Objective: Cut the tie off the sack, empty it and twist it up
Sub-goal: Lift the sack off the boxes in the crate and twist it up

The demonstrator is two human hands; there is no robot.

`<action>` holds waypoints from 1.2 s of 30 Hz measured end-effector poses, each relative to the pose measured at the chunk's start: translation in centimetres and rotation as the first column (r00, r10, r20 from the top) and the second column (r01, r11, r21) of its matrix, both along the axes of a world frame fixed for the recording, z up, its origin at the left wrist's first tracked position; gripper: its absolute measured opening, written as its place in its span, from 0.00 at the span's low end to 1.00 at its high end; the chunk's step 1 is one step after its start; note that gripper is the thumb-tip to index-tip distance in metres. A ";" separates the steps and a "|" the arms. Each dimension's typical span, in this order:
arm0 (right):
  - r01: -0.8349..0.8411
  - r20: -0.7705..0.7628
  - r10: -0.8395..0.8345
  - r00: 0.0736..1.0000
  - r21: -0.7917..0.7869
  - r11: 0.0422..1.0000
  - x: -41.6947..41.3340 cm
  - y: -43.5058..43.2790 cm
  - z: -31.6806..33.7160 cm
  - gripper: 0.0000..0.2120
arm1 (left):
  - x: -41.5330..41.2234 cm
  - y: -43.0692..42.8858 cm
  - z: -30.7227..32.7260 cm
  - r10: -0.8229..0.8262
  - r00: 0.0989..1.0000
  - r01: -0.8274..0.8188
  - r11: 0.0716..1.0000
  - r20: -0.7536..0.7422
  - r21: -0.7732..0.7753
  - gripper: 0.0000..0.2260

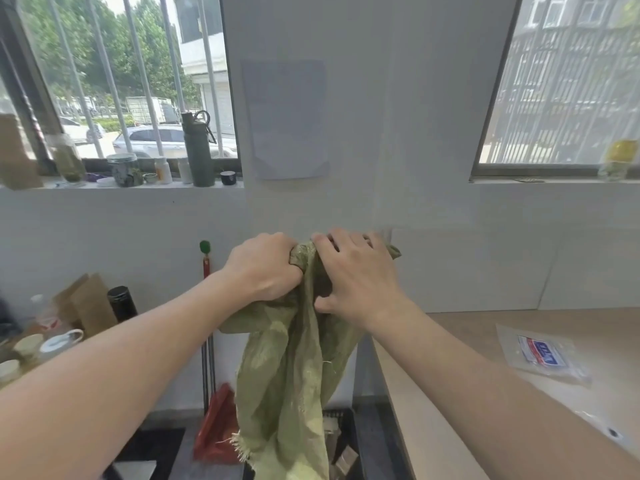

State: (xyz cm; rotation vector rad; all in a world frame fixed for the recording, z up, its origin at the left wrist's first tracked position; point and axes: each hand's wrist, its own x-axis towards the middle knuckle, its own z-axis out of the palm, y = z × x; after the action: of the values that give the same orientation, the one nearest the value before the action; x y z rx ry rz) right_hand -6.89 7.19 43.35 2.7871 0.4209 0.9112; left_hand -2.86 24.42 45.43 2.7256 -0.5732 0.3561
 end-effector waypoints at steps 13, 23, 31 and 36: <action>-0.014 -0.040 0.013 0.999 -0.030 0.999 0.2 0.4 -0.2 0.08 | -1.2 0.8 -0.3 -0.291 0.898 0.251 0.955 -0.330 -0.157 0.07; 0.185 -0.311 -0.106 0.944 0.237 0.954 1.3 0.6 -0.6 0.11 | -2.7 0.2 -2.8 -0.246 0.926 0.121 0.912 0.287 0.392 0.28; 0.102 -0.314 -0.018 0.949 0.254 0.962 0.9 0.4 0.5 0.05 | -1.7 0.2 -1.8 -0.144 0.939 0.003 0.911 0.312 0.413 0.13; 0.012 -0.048 -0.008 0.999 0.076 0.997 0.2 -0.2 0.7 0.20 | -1.1 -0.1 -1.2 -0.075 0.990 0.056 0.987 0.119 0.151 0.04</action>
State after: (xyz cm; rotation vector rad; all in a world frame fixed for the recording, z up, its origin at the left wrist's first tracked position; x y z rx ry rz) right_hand -6.67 7.00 44.01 2.8825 0.3869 0.8784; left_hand -4.00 24.30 44.24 2.8318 -0.7491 0.4880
